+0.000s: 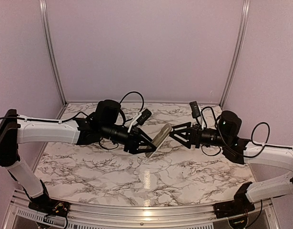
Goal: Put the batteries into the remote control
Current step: Pass from the left arm to the right
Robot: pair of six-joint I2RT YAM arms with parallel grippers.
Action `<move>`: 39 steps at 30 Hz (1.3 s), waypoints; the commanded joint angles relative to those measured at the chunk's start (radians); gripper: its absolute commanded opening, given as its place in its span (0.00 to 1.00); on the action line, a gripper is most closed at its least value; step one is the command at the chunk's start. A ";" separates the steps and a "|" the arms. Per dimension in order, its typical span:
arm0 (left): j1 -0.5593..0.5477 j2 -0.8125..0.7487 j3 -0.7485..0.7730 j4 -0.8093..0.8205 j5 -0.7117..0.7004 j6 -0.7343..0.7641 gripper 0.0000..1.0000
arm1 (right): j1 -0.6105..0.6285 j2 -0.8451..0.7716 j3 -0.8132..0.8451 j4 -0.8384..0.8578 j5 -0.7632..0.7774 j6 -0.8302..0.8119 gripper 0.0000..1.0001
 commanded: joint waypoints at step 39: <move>0.090 -0.195 -0.242 0.344 -0.117 -0.225 0.97 | 0.133 0.139 0.226 -0.105 0.064 0.101 0.02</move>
